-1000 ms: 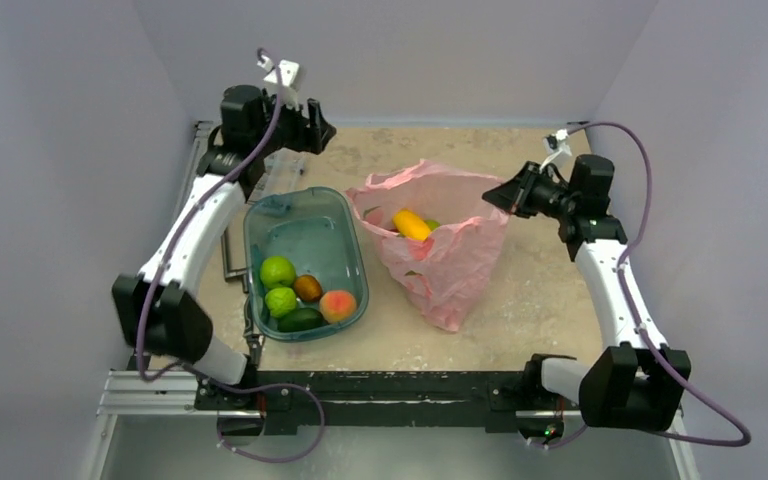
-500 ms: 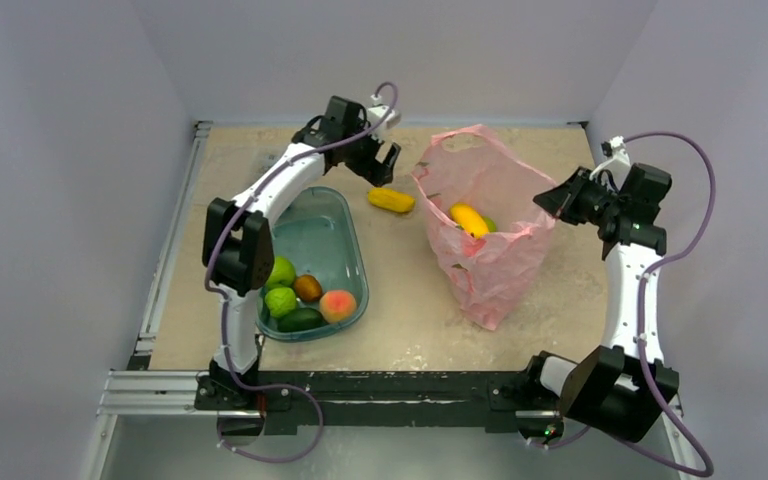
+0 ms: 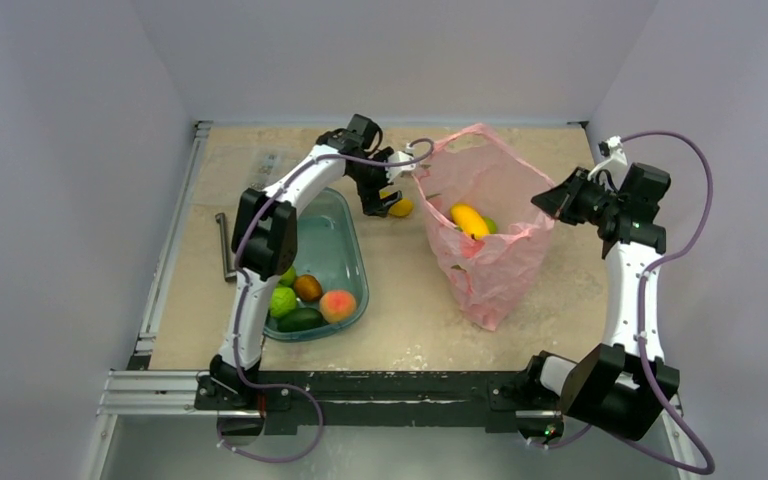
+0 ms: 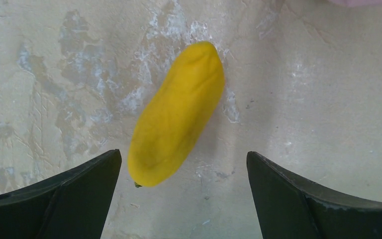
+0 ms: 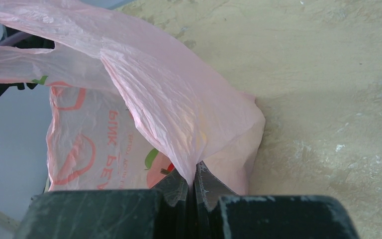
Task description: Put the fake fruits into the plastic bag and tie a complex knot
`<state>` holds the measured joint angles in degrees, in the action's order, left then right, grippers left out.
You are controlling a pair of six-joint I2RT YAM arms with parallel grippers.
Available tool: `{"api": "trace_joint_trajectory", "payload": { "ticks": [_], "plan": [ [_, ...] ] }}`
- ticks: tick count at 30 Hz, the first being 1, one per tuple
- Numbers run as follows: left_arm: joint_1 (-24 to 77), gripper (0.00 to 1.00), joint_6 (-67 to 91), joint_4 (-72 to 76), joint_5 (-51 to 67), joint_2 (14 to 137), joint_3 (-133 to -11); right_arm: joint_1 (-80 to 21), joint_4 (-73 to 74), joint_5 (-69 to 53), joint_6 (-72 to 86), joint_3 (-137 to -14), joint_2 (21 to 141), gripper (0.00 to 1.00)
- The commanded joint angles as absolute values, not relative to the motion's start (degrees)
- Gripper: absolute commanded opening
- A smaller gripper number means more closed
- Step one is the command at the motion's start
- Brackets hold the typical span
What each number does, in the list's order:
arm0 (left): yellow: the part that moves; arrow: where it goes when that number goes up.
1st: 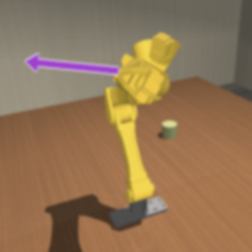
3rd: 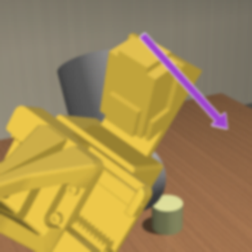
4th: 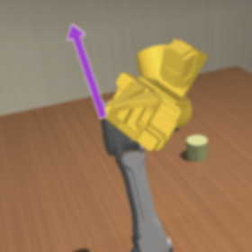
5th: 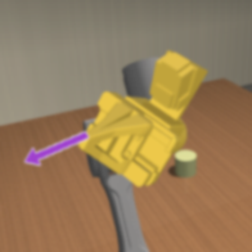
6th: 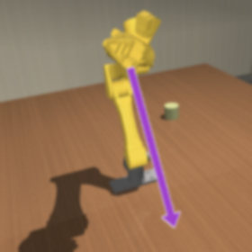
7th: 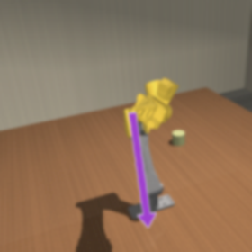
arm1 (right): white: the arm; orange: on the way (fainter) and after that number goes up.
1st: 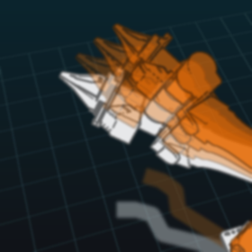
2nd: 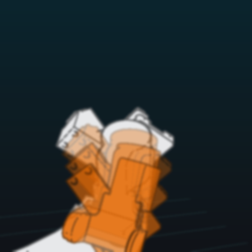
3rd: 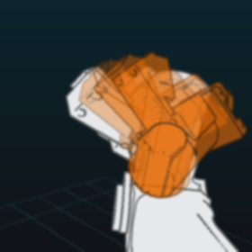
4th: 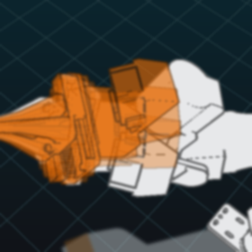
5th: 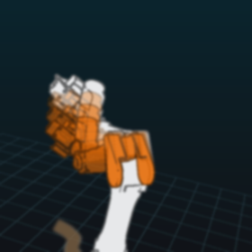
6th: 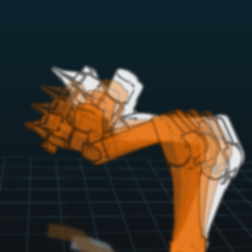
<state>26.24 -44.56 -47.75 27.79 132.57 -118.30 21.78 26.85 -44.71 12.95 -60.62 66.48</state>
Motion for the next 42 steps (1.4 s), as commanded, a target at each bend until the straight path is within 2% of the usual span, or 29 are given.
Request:
{"api": "trace_joint_trajectory", "payload": {
  "ticks": [1, 8, 14, 15, 18, 23, 26, 29, 35, 38, 42],
  "plan": [
    [27.95, 0.98, -55.83, -49.96, 26.39, 134.55, -121.56, 22.04, 27.07, -46.75, 12.04, -62.75, 66.36, 0.0],
    [29.58, 0.83, -58.33, -49.23, 23.97, 136.38, -120.39, 22.05, 27.34, -47.42, 11.22, -63.51, 67.19, 0.0],
    [29.58, 0.56, -57.97, -47.14, 23.57, 132.67, -114.44, 22.07, 27.28, -48.62, 10.73, -63.12, 67.56, 0.0],
    [29.47, 0.5, -57.04, -46.78, 23.31, 131.84, -113.58, 22.11, 27.26, -48.75, 10.68, -63.11, 67.65, 0.0],
    [28.4, 0.22, -53.08, -39.6, 22.41, 127.19, -108.02, 22.01, 27.24, -49.16, 9.81, -62.98, 67.91, 0.0],
    [22.22, 0.08, -33.28, -33.91, 30.71, 120.85, -111.57, 21.89, 27.54, -49.25, 8.85, -62.23, 68.87, 0.0],
    [18.04, 0.05, -22.8, -27.81, 33.89, 115.27, -110.01, 20.84, 25.31, -49.33, 9.51, -60.91, 69.16, 0.0],
    [16.69, 0.06, -17.33, -21.08, 39.48, 106.93, -106.19, 19.16, 22.8, -48.96, 10.86, -59.93, 69.69, 0.0],
    [26.32, 0.11, -17.06, -16.89, 45.45, 95.22, -104.02, 16.82, 19.95, -48.98, 12.89, -60.52, 70.71, 0.0],
    [32.89, 0.13, -17.76, -16.34, 46.49, 95.32, -105.96, 16.21, 19.73, -48.74, 12.99, -60.64, 70.9, 0.0],
    [40.69, 0.14, -21.78, -27.56, 44.94, 105.71, -119.32, 16.12, 20.9, -47.98, 11.99, -60.86, 70.81, 0.0]
  ]
}}
